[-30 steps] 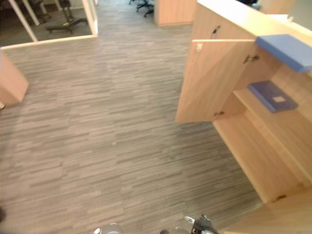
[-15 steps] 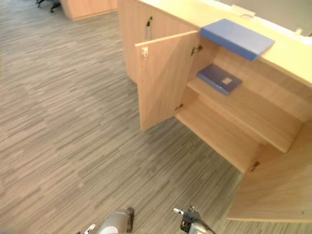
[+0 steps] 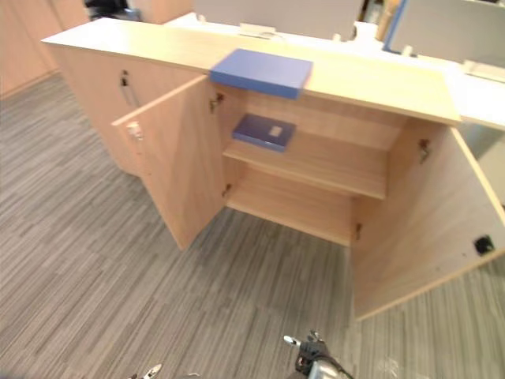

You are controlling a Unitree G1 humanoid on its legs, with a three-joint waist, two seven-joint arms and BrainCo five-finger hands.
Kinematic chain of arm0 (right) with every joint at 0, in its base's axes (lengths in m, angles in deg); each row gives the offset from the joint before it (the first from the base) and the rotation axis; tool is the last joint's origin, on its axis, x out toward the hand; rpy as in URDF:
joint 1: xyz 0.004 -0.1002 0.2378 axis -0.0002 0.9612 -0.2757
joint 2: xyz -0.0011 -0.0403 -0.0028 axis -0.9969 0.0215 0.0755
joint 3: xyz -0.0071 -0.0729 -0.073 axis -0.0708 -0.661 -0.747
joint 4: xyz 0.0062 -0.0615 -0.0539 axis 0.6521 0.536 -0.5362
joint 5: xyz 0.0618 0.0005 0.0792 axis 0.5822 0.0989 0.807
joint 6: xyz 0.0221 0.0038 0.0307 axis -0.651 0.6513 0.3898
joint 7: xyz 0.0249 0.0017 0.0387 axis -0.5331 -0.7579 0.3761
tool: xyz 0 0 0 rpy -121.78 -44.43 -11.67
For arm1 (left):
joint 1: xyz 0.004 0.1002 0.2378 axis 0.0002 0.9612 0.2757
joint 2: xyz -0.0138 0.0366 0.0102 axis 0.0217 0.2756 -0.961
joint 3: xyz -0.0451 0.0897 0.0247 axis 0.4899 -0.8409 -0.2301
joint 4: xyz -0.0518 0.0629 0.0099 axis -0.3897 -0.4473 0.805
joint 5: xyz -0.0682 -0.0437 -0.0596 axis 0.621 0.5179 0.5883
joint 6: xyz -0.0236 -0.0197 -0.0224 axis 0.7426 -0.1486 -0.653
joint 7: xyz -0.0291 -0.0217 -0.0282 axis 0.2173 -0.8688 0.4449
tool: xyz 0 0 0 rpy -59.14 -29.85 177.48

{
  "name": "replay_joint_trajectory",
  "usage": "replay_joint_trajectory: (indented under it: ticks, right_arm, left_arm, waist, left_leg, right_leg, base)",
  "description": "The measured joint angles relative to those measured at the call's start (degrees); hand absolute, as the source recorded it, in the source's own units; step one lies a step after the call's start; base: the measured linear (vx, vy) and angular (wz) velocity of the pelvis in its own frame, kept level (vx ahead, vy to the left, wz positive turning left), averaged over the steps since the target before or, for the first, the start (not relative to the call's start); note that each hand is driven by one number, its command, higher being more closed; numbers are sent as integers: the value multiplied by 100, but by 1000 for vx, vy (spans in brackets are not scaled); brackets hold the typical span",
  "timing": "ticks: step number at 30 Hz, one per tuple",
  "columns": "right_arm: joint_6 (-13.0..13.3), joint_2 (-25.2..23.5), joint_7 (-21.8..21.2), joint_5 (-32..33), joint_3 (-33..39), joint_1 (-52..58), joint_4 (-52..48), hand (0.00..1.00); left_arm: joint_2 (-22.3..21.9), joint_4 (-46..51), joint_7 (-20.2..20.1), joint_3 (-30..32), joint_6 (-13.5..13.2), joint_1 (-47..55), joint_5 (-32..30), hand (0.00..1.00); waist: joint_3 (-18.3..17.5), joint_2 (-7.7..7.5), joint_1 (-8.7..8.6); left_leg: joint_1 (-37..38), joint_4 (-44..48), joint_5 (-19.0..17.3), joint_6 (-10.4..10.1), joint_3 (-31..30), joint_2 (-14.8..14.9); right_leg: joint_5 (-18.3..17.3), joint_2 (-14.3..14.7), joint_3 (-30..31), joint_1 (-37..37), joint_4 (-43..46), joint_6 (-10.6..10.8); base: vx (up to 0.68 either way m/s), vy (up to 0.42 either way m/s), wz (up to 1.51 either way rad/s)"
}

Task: Walk over to the cabinet, pick up the folder, carry it to the office cabinet, place the folder inside the office cabinet, then close the office cabinet door

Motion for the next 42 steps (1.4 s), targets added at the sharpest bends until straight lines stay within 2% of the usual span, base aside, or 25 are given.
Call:
replay_joint_trajectory:
  ticks: [2, 3, 5, 8, 10, 12, 14, 15, 17, 18, 20, 22, 23, 24, 25, 26, 27, 29, 32, 33, 34, 37, 40, 42]
  right_arm:
    - [6, 30, 0, 2, -6, 2, -12, 0]
    - [15, 76, -4, 6, 3, 59, 36, 0]
    - [35, 248, -3, 5, 32, 27, 116, 0]
    - [34, 239, -4, 9, 236, 119, 130, 0]
    - [32, 208, -11, 10, 401, 291, 124, 0]
    - [35, 204, -11, 28, 446, 404, 102, 0]
    - [35, 137, -9, 25, 404, 410, 102, 0]
    - [30, 134, -2, 27, 389, 411, 105, 0]
    - [18, 111, 8, 27, 345, 419, 107, 0]
    - [14, 117, 12, 26, 334, 392, 121, 0]
    - [4, 105, 13, 26, 342, 288, 155, 0]
    - [0, 98, 19, 27, 347, 177, 237, 0]
    - [0, 101, 21, 27, 350, 153, 249, 0]
    - [2, 126, 23, 27, 350, 152, 255, 0]
    - [3, 173, 24, 27, 349, 153, 264, 0]
    - [2, 85, 25, 27, 331, 119, 352, 0]
    - [4, 31, 16, 26, 331, 67, 372, 0]
    - [8, 50, 21, 23, 342, -100, 435, 0]
    - [53, 73, 14, 7, 341, -232, 481, 0]
    - [55, 76, 14, 1, 342, -257, 490, 0]
    - [55, 105, 15, 0, 348, -252, 536, 0]
    - [28, 196, 15, -67, 351, -133, 600, 0]
    - [-49, 354, 9, -227, 344, -74, 632, 0]
    - [-50, 415, -26, -227, 334, -47, 617, 0]
  left_arm:
    - [48, -58, -9, -52, -4, -23, -3, 0]
    - [117, -82, -48, -43, -6, -76, -1, 0]
    - [-57, -127, -61, -31, -3, -103, -17, 0]
    - [-65, -119, -81, 72, 8, -144, -86, 0]
    - [-56, -116, -83, 142, 26, -164, -123, 0]
    - [-58, -105, -100, 170, 31, -146, -119, 0]
    - [4, 0, -112, 306, 46, -188, -116, 0]
    - [-10, 72, -112, 414, 50, -168, -102, 0]
    - [-58, 153, -111, 510, 50, -140, -78, 0]
    - [-83, 164, -111, 491, 51, -101, -74, 0]
    - [-102, 184, -114, 488, 49, -93, -46, 0]
    - [-89, 187, -114, 489, 46, -84, -2, 0]
    - [-71, 186, -114, 477, 42, -75, -3, 0]
    - [-77, 186, -114, 432, 33, -39, 0, 0]
    - [-89, 183, -114, 384, 25, -14, 4, 0]
    - [33, 162, -114, 330, 20, -56, 57, 0]
    - [112, 238, -111, 235, -63, -121, 88, 0]
    - [179, 181, -111, 188, -71, -261, 101, 0]
    - [172, 157, -109, 183, -71, -217, 93, 0]
    - [182, 152, -108, 181, -71, -211, 92, 0]
    - [170, 110, -108, 115, -70, -213, 89, 0]
    - [206, 58, -103, 10, -61, -203, 72, 0]
    - [219, 60, -104, -236, -61, -118, 34, 0]
    - [225, 59, -113, -556, -62, 27, -86, 0]
  waist:
    - [54, -53, -7]
    - [128, -175, 2]
    - [84, 49, -18]
    - [88, 49, -42]
    - [89, 30, -81]
    - [61, 42, -61]
    - [87, -22, -84]
    - [118, -14, -42]
    - [153, -59, 45]
    - [158, -74, 116]
    - [182, -108, 206]
    - [214, -160, 269]
    - [235, -194, 281]
    - [217, -157, 284]
    - [192, -110, 279]
    - [221, -258, 269]
    - [197, -408, 251]
    - [272, -430, 240]
    - [183, -388, 261]
    - [167, -380, 259]
    - [163, -371, 243]
    - [100, -369, 227]
    - [27, -243, 216]
    - [-100, -53, 198]
  left_leg:
    - [204, -127, 66, -125, 65, -5]
    - [400, -261, 45, -267, -7, -130]
    - [394, -534, 109, -343, -281, -10]
    - [454, -828, 133, -430, -572, 106]
    - [477, -605, -79, -613, -573, 433]
    - [345, -10, -286, -541, -612, 722]
    - [-486, 2004, -343, -548, -839, 1187]
    - [-926, 3169, -360, -552, -1013, 1404]
    - [-1378, 4205, -371, -540, -1164, 1442]
    - [-1659, 4392, -395, -508, -1164, 1350]
    - [-2070, 4209, -458, -432, -1146, 1176]
    - [-2311, 3456, -444, -426, -1098, 963]
    - [-2338, 2710, -308, -334, -1122, 768]
    - [-2290, 1788, 163, -284, -1244, 607]
    - [-2238, 1359, 744, -247, -1325, 567]
    - [-2098, 1274, 981, -216, -1256, 338]
    - [-2084, 1151, 964, -186, -1271, 182]
    - [-2006, 1094, 953, -180, -1388, -47]
    - [-1740, 833, 940, -159, -1420, -232]
    - [-1673, 663, 948, -143, -1433, -293]
    - [-1631, 529, 984, -94, -1421, -339]
    - [-1500, 89, 1080, -80, -1324, -508]
    - [-1187, -497, 1095, -68, -1242, -728]
    - [-877, -985, 1123, -29, -1253, -784]
  right_leg:
    - [57, 47, -163, -119, -341, -35]
    - [249, 108, -245, -54, -840, -213]
    - [239, 389, -247, -58, -1047, -299]
    - [118, 778, -262, -40, -1284, -353]
    - [-80, 1113, -307, 153, -1417, -396]
    - [-137, 1390, -295, 314, -1628, -415]
    - [-141, 1643, -256, 582, -1912, -464]
    - [-97, 1757, -200, 820, -2049, -557]
    - [-152, 1808, -40, 1186, -2216, -593]
    - [-154, 1786, 120, 1379, -2350, -582]
    - [-99, 1645, 349, 1568, -2445, -443]
    - [-95, 1394, 563, 1700, -2458, -367]
    - [-108, 1185, 684, 1843, -2488, -156]
    - [-153, 1045, 777, 1978, -2531, 83]
    - [-197, 1018, 824, 2013, -2541, 219]
    - [-243, 805, 905, 2144, -2634, 372]
    - [-177, 806, 944, 2093, -2854, 276]
    - [90, 875, 986, 2095, -3194, 194]
    - [429, 749, 1044, 2234, -3317, 317]
    - [523, 703, 1043, 2236, -3374, 424]
    - [587, 644, 1046, 2228, -3434, 503]
    - [606, 479, 1086, 2112, -3426, 525]
    - [663, 298, 1241, 1837, -3119, 458]
    - [796, 239, 1449, 1415, -2464, 367]
  base:
    - [82, -282, -24]
    - [76, -243, -22]
    - [68, -226, -32]
    - [61, -184, -24]
    - [86, -225, -12]
    - [187, -218, -7]
    - [343, -218, -18]
    - [286, -114, -24]
    - [278, -1, -45]
    - [310, 52, -66]
    - [333, 134, -69]
    - [316, 226, -66]
    - [381, 335, -56]
    - [399, 369, -49]
    - [400, 376, -25]
    - [349, 320, 3]
    - [306, 280, 14]
    - [123, 150, 22]
    - [96, 120, -1]
    - [61, 65, -13]
    - [36, 49, -14]
    - [-6, 41, -17]
    - [18, 105, -54]
    - [74, 157, -75]
